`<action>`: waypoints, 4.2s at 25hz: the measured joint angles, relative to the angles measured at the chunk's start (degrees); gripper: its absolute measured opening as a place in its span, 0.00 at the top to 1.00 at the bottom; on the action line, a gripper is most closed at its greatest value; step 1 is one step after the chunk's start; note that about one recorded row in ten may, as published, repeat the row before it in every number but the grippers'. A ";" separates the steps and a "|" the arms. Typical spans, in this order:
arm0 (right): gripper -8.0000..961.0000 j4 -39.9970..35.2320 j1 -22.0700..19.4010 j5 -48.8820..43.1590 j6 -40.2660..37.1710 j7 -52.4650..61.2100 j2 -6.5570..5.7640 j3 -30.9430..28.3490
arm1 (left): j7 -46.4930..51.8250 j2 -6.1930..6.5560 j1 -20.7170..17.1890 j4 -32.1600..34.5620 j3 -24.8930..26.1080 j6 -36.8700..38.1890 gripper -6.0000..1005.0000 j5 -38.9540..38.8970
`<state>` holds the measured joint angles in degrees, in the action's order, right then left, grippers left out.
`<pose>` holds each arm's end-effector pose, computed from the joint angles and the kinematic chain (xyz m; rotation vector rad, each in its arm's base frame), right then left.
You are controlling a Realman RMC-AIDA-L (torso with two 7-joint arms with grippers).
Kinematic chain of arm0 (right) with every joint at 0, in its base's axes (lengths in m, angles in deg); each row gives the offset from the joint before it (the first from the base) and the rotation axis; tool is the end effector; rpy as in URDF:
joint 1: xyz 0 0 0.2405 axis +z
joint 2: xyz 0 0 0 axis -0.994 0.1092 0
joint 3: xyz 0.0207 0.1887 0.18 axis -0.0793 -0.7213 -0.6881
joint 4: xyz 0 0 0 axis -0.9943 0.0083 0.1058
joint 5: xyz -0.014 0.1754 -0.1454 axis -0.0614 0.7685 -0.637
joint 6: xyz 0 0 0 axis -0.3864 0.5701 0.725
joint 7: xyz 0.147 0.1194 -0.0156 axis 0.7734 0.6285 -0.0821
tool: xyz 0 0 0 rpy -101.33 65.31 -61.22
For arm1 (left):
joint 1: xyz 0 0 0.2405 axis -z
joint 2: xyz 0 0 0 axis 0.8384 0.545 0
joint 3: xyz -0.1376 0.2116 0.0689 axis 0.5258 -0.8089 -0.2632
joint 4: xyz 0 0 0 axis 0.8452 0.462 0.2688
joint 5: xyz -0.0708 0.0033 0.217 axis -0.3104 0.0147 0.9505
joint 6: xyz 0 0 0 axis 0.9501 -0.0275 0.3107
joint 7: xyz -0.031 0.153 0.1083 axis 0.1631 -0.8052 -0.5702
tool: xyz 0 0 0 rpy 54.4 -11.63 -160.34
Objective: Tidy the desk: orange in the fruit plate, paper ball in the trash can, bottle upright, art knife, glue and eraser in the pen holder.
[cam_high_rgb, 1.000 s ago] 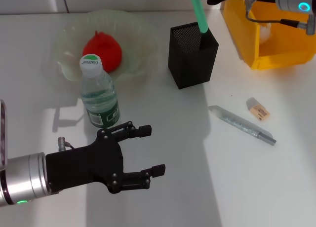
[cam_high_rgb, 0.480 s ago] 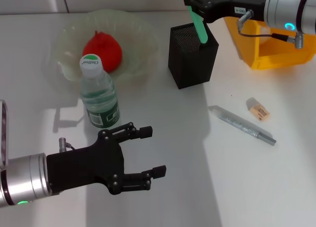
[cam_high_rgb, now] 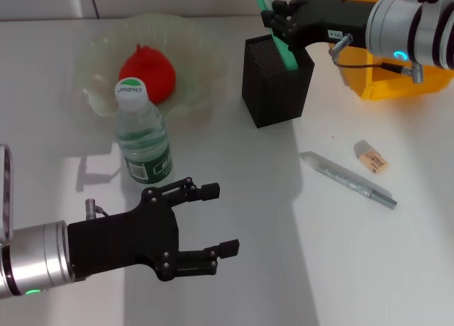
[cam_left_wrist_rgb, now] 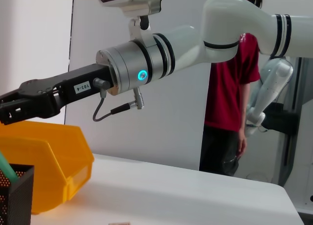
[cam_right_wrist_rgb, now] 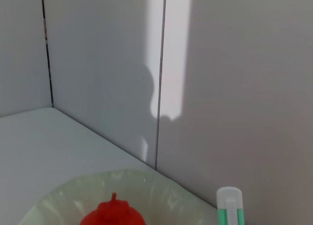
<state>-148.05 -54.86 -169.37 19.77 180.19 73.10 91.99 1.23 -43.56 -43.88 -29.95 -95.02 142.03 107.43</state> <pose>0.1509 0.4608 -0.0566 -2.3907 0.4640 0.4259 -0.2538 0.2608 -0.0957 -2.7816 -0.2869 -0.9804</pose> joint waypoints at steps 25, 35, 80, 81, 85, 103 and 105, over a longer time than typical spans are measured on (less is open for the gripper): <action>0.42 -9.64 -5.61 2.84 -8.64 7.12 -0.29 -2.50 | 0.04 -0.03 -0.01 0.00 0.00 0.00 0.16 0.23; 0.22 -24.14 -6.85 -8.69 -31.70 26.51 -0.44 -13.89 | 0.04 0.00 0.69 0.00 0.04 0.00 0.16 0.24; 0.20 -0.05 8.53 -49.84 -39.36 47.37 -0.45 -7.76 | -0.01 -0.09 2.17 -1.41 -0.09 -0.09 0.16 0.41; 0.20 -0.05 8.53 -49.84 -39.36 47.37 -0.45 -7.76 | -0.01 -0.09 2.17 -1.41 -0.09 -0.09 0.16 0.41; 0.21 0.82 8.71 -49.85 -38.82 47.31 -0.44 -7.76 | -0.01 -0.05 2.02 -1.41 -0.09 0.00 0.16 0.41; 0.62 2.14 8.75 -49.85 -38.21 46.50 -0.44 -7.98 | 0.07 0.00 2.16 -1.41 -0.10 0.04 0.16 0.41; 0.65 2.21 8.75 -49.85 -38.01 46.38 -0.44 -7.82 | 0.10 0.00 2.18 -1.41 -0.13 0.04 0.16 0.41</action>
<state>-145.85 -46.11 -219.22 -18.24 226.56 72.65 84.17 1.32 -43.56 -41.69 -31.35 -95.14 142.07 107.84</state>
